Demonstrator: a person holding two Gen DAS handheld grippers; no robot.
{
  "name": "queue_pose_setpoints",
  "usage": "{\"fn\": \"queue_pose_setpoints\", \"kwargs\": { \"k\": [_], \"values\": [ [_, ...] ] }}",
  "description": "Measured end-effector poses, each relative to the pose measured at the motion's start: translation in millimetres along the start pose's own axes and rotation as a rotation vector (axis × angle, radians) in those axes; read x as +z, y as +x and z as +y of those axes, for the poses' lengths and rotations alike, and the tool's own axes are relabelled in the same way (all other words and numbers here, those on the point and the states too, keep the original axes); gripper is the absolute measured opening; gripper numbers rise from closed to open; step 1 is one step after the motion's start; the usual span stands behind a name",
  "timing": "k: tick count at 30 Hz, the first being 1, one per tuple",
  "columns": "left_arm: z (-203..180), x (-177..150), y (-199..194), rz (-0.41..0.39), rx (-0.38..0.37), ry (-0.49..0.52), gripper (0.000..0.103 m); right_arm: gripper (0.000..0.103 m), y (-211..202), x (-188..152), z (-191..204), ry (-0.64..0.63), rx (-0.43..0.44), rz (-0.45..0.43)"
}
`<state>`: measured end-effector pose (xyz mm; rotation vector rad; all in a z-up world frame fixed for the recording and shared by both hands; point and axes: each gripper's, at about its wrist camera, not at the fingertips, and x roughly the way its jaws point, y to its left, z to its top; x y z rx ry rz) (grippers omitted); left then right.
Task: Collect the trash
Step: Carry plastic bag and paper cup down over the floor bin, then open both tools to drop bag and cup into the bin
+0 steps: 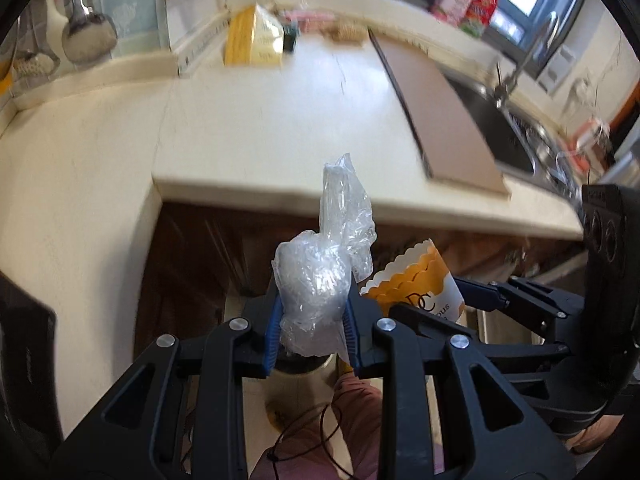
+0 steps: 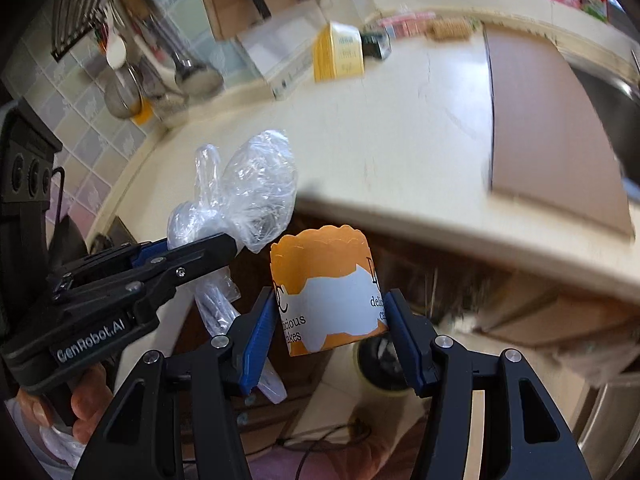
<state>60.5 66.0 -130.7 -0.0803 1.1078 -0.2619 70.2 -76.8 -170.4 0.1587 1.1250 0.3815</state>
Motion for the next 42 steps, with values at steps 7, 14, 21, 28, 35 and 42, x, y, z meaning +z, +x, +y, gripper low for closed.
{"fn": "queue_pose_setpoints", "kwargs": {
  "k": [7, 14, 21, 28, 35, 42],
  "values": [
    [0.0, -34.1, 40.7, 0.079, 0.017, 0.001, 0.023, 0.055, 31.6, -56.5, -10.1, 0.043, -0.004, 0.083],
    [-3.2, -63.3, 99.2, 0.146, 0.05, 0.008, 0.024, 0.055, 76.0, -95.3, -38.5, 0.053, -0.009, 0.151],
    [10.7, -95.2, 185.1, 0.213, 0.071, -0.024, 0.024, 0.055, 144.3, -134.9, -78.0, 0.082, -0.011, 0.218],
    [42.2, -129.5, 278.4, 0.244, 0.117, -0.044, 0.024, 0.056, 240.8, -154.1, -117.6, 0.08, -0.012, 0.26],
    [68.5, -153.2, 350.0, 0.306, 0.079, -0.065, 0.059, 0.057, 338.9, -173.5, -138.4, 0.057, -0.02, 0.301],
    [78.9, -167.2, 380.8, 0.339, 0.138, -0.077, 0.061, 0.071, 384.2, -188.5, -141.9, -0.006, -0.046, 0.331]
  ]
}}
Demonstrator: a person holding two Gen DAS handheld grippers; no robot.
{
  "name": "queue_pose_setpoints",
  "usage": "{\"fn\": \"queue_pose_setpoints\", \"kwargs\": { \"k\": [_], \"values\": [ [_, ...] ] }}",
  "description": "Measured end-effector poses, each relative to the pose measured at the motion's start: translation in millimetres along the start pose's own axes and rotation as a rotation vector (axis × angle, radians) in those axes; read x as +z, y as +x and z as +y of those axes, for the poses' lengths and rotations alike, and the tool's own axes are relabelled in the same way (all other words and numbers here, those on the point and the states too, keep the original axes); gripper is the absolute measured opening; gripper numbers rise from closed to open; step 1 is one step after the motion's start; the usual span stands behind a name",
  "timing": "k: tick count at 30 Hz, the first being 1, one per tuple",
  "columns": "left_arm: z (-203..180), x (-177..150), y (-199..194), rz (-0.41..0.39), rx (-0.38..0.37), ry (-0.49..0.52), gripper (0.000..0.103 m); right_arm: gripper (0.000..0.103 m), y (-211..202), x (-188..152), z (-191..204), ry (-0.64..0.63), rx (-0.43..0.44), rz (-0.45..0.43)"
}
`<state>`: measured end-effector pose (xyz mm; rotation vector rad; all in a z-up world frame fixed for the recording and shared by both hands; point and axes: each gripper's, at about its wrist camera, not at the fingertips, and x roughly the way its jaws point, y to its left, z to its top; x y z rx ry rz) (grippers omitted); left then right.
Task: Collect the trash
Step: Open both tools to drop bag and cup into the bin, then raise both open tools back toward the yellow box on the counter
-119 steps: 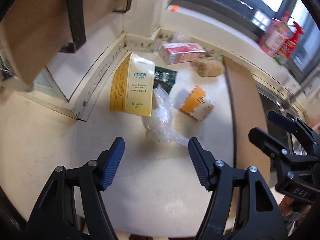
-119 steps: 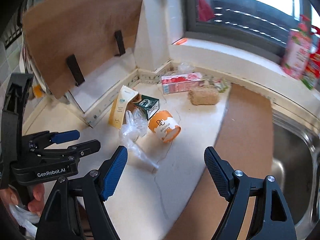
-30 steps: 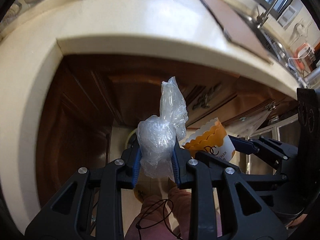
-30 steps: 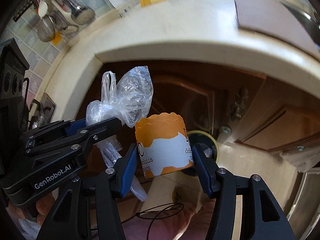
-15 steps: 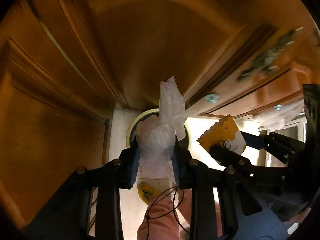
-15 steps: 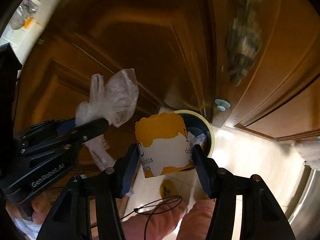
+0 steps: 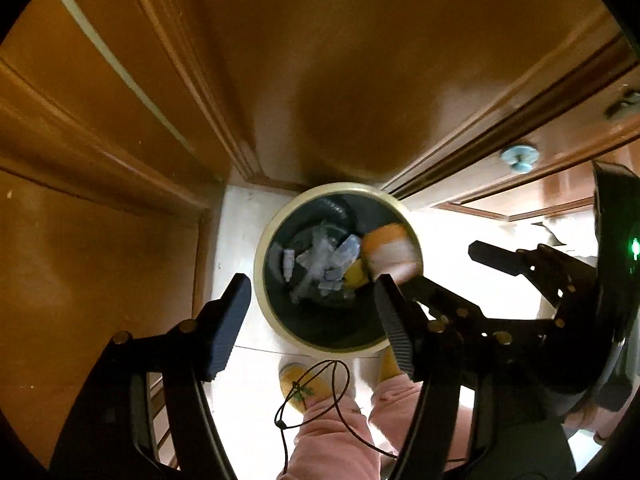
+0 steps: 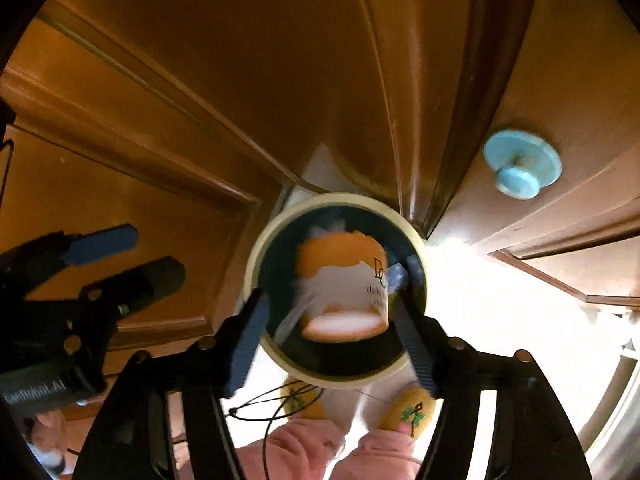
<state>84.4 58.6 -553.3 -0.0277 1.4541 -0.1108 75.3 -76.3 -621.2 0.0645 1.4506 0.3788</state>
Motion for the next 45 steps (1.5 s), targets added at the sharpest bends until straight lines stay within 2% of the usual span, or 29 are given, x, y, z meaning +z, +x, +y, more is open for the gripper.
{"fn": "queue_pose_setpoints", "kwargs": {
  "k": [4, 9, 12, 17, 24, 32, 39, 45],
  "values": [
    [2.9, -6.2, -4.2, 0.002, 0.009, -0.008, 0.061, 0.071, 4.8, -5.9, 0.7, -0.004, -0.002, 0.021],
    [-0.9, -18.6, -21.5, 0.01, 0.024, 0.001, 0.062, 0.072, -17.0, -22.9, -1.8, 0.006, 0.006, 0.021],
    [-3.7, -21.1, -44.4, 0.012, 0.031, 0.009, 0.062, 0.075, -45.3, -35.8, 2.7, 0.008, -0.001, 0.006],
    [-16.4, -24.1, -93.1, 0.008, 0.036, 0.024, 0.062, 0.076, -97.6, -44.6, 6.2, 0.072, 0.02, -0.011],
    [-37.8, -26.5, -180.5, -0.03, 0.019, 0.049, 0.062, 0.076, -183.2, -47.6, 17.4, 0.119, 0.013, -0.052],
    [-54.1, -21.8, -297.8, -0.136, -0.007, 0.094, 0.062, 0.076, -301.4, -43.6, 37.5, 0.134, -0.005, -0.14],
    [-53.0, -9.8, -389.0, -0.267, -0.018, 0.096, 0.062, 0.079, -393.0, -39.7, 61.0, 0.126, -0.018, -0.247],
    [-50.6, -0.8, -459.3, -0.394, 0.007, 0.131, 0.062, 0.081, -462.8, -29.2, 82.7, 0.114, -0.052, -0.359]
  ]
}}
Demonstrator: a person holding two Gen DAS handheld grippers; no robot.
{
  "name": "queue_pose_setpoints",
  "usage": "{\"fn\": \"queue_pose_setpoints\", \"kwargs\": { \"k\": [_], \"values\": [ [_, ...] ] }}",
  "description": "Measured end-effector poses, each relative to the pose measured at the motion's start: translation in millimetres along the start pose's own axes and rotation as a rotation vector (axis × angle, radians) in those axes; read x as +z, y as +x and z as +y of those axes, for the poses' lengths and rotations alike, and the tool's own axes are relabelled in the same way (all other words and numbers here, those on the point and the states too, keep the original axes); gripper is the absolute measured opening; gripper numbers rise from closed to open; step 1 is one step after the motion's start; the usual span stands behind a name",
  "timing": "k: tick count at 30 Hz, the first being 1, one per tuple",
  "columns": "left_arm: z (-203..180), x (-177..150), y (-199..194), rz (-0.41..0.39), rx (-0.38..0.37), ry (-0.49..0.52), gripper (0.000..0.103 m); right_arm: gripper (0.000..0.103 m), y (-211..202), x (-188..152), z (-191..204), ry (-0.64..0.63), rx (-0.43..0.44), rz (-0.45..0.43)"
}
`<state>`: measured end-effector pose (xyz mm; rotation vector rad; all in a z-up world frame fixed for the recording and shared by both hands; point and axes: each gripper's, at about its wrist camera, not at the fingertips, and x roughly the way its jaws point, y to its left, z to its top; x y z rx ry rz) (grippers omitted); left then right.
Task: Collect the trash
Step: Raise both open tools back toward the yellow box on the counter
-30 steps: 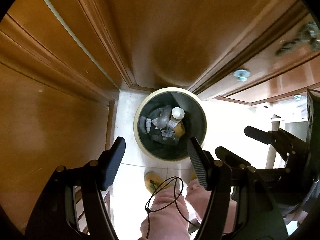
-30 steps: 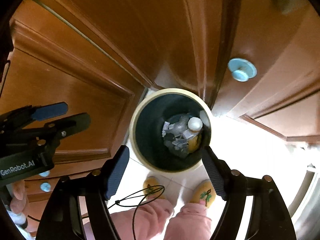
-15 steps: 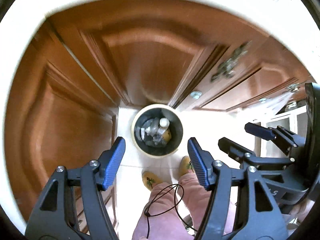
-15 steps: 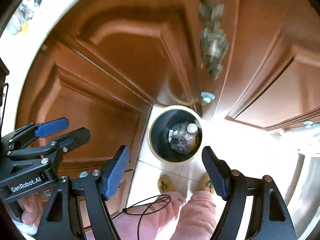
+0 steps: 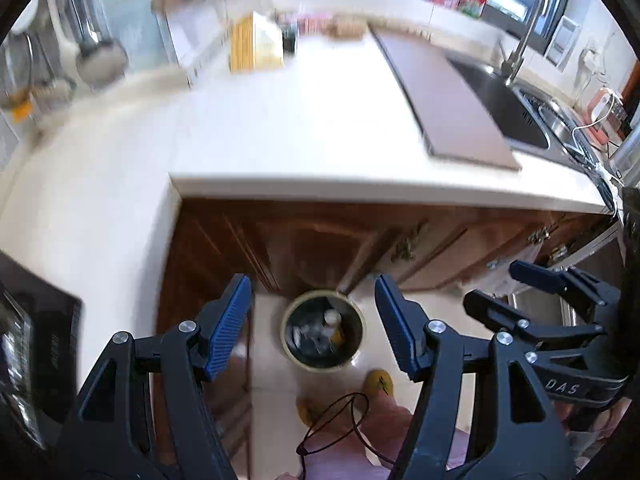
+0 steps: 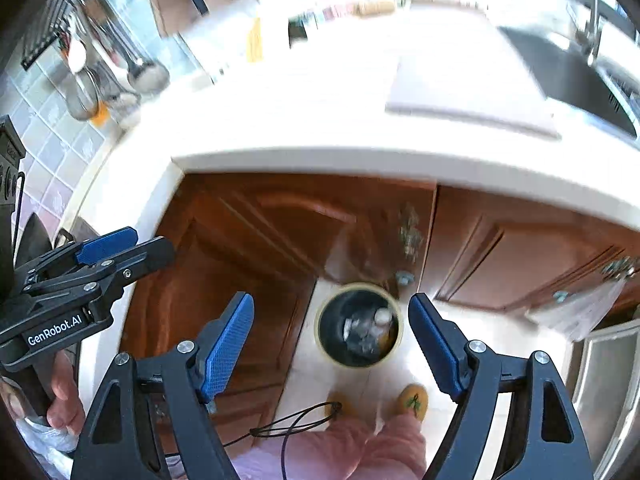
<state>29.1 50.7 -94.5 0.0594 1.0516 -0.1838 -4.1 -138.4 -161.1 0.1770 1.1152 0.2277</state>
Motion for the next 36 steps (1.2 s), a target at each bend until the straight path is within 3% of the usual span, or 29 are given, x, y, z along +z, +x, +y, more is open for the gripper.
{"fn": "queue_pose_setpoints", "kwargs": {
  "k": [13, 23, 29, 36],
  "values": [
    [14.0, 56.6, -85.3, -0.202, 0.032, 0.041, 0.062, 0.085, -99.6, 71.8, 50.2, -0.038, -0.072, -0.219],
    [28.8, 109.0, -102.7, -0.245, 0.064, 0.031, 0.062, 0.088, -154.2, 139.2, 88.7, -0.145, -0.111, -0.32],
    [34.9, 143.0, -87.6, -0.253, 0.113, 0.012, 0.062, 0.089, -147.4, 190.9, 88.3, -0.185, -0.088, -0.325],
    [49.9, 187.9, -43.2, -0.208, 0.168, -0.093, 0.062, 0.089, -98.1, 259.8, 66.6, -0.241, -0.017, -0.292]
  ]
}}
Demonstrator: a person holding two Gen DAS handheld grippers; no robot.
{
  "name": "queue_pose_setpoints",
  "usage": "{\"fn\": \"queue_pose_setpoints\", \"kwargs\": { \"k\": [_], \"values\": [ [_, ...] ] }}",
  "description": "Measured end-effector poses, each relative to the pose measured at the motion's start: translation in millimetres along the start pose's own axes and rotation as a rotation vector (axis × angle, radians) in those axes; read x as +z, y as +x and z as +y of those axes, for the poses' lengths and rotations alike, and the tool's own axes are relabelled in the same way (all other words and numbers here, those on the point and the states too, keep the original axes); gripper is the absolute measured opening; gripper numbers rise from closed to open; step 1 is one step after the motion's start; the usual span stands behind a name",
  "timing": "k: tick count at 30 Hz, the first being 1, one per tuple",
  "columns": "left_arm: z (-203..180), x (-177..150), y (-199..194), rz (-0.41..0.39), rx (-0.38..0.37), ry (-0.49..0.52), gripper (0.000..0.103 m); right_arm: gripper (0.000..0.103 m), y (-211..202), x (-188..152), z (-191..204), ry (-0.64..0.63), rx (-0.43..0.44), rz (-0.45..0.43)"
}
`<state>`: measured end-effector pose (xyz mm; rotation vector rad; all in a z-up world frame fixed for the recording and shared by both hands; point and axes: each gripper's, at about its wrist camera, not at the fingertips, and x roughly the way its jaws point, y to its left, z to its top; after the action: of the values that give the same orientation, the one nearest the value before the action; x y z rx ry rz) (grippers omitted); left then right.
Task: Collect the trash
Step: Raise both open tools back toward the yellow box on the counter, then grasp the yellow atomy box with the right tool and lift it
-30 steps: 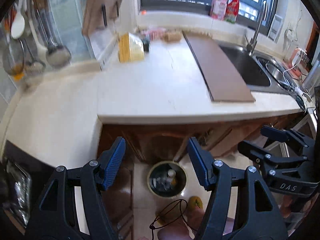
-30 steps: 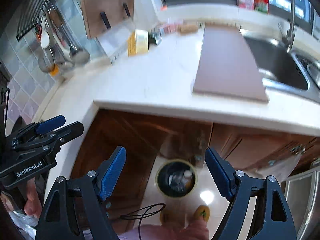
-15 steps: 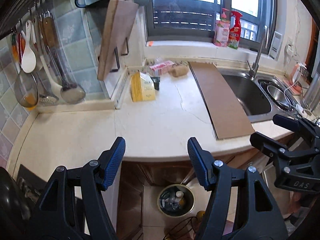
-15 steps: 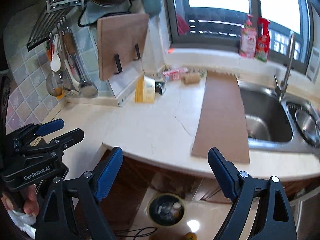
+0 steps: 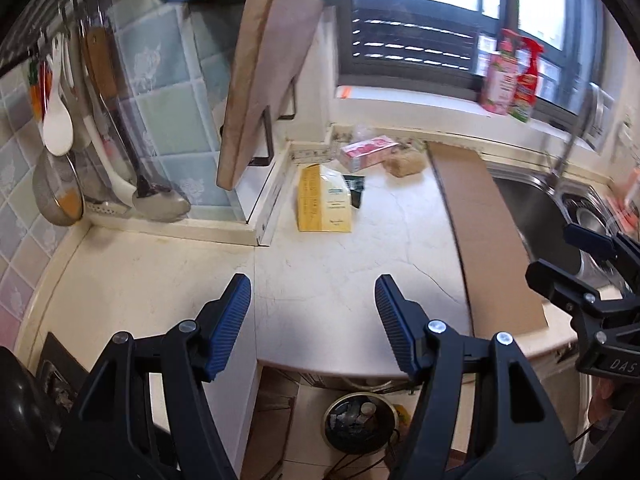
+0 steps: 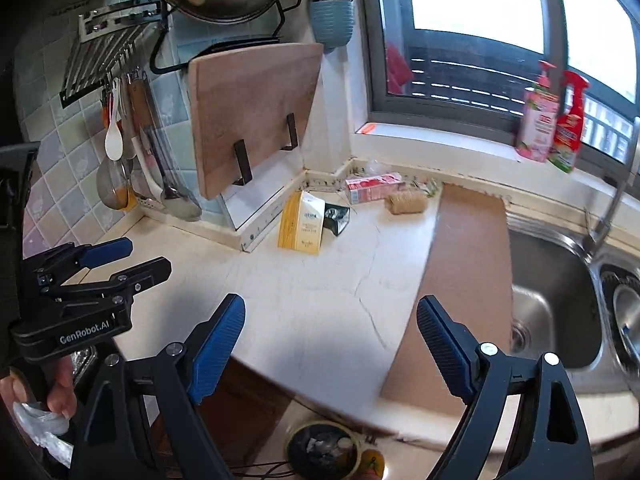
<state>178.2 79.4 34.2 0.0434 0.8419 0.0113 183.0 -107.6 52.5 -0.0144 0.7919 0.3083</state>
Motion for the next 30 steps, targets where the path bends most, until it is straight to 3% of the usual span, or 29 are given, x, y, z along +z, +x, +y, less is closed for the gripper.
{"fn": "queue_pose_setpoints", "kwargs": {
  "k": [8, 15, 18, 24, 30],
  "values": [
    [2.5, 33.3, 90.8, 0.056, 0.036, -0.167, 0.062, 0.089, 110.1, 49.4, -50.1, -0.021, 0.09, 0.09],
    [-15.0, 38.0, 178.5, 0.064, 0.06, -0.279, 0.062, 0.085, 231.9, 77.6, -85.9, -0.011, 0.216, 0.186],
    [-19.5, 37.3, 213.1, 0.076, 0.095, -0.306, 0.062, 0.076, 277.7, 81.6, -87.7, -0.021, 0.281, 0.232],
    [-10.0, 29.6, 248.0, 0.083, 0.208, -0.343, 0.062, 0.074, 368.1, 86.1, -74.0, -0.013, 0.436, 0.305],
    [5.8, 28.1, 262.9, 0.051, 0.279, -0.394, 0.062, 0.068, 428.0, 84.4, -52.5, 0.003, 0.493, 0.342]
  ]
}}
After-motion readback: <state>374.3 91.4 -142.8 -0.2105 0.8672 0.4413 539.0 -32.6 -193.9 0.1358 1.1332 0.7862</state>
